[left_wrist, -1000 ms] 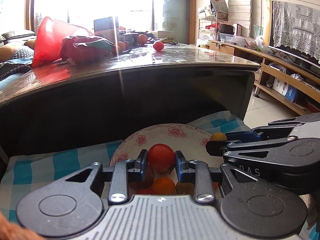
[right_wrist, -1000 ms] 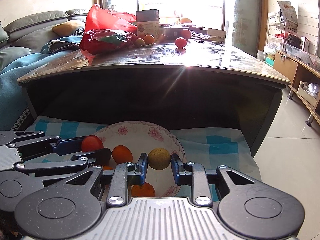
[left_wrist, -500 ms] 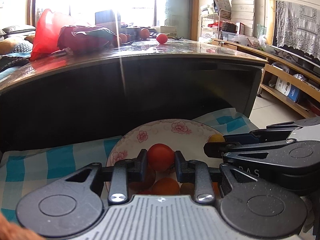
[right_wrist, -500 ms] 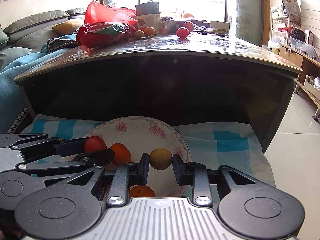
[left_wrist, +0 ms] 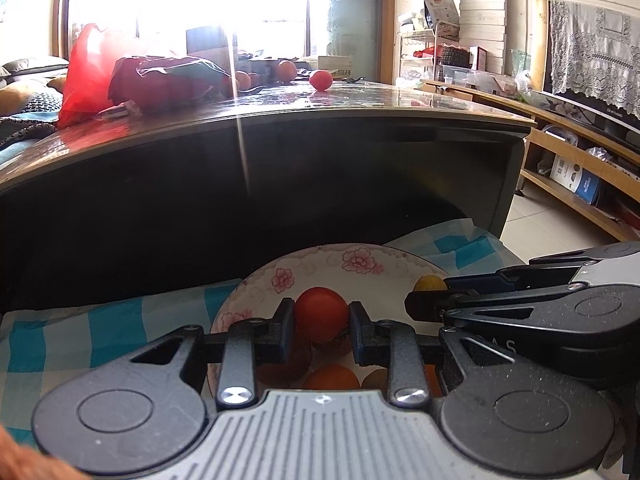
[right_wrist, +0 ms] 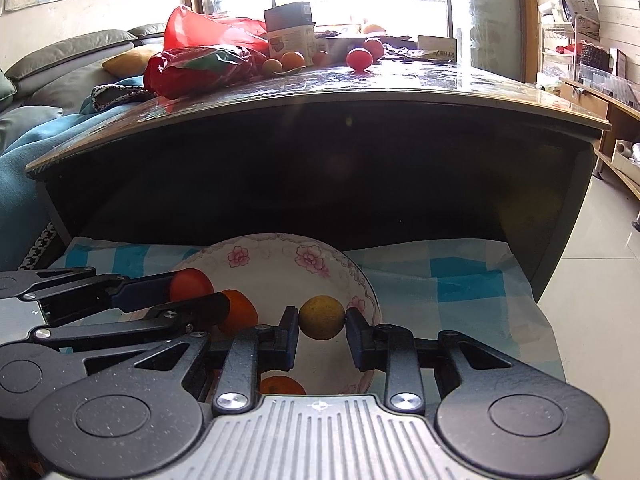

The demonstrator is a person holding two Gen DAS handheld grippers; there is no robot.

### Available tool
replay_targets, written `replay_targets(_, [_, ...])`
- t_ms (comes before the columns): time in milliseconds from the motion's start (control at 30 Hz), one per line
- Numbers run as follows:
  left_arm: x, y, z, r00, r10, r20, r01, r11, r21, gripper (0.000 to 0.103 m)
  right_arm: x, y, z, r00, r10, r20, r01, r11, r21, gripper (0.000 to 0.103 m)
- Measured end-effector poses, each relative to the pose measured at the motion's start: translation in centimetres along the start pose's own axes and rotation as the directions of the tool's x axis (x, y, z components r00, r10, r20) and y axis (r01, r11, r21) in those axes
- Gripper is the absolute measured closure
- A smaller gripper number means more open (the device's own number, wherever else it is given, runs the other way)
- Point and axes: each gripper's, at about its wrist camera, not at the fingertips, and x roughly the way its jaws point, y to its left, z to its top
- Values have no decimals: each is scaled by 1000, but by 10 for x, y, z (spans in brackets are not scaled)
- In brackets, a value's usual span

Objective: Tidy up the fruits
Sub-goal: 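Lower both tools into the plate and open them to release the fruits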

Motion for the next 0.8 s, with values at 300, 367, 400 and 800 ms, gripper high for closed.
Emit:
replay_targets(300, [3, 0, 2, 1000, 0, -1, 0, 1000, 13, 67, 2, -2, 0, 1000, 4, 5, -4, 1000, 5, 79])
replay_targets(367, [3, 0, 3, 1000, 2, -3, -2, 1000, 17, 66, 2, -2, 0, 1000, 8, 6, -8, 1000, 5, 79])
replay_targets(400, [3, 0, 3, 1000, 3, -5, -3, 1000, 18, 66, 3, -2, -1, 1000, 8, 6, -8, 1000, 5, 79])
replay_targets(800, [3, 2, 5, 1000, 9, -11, -9, 1000, 19, 65, 4, -4, 0, 1000, 12, 10, -12, 1000, 18, 76])
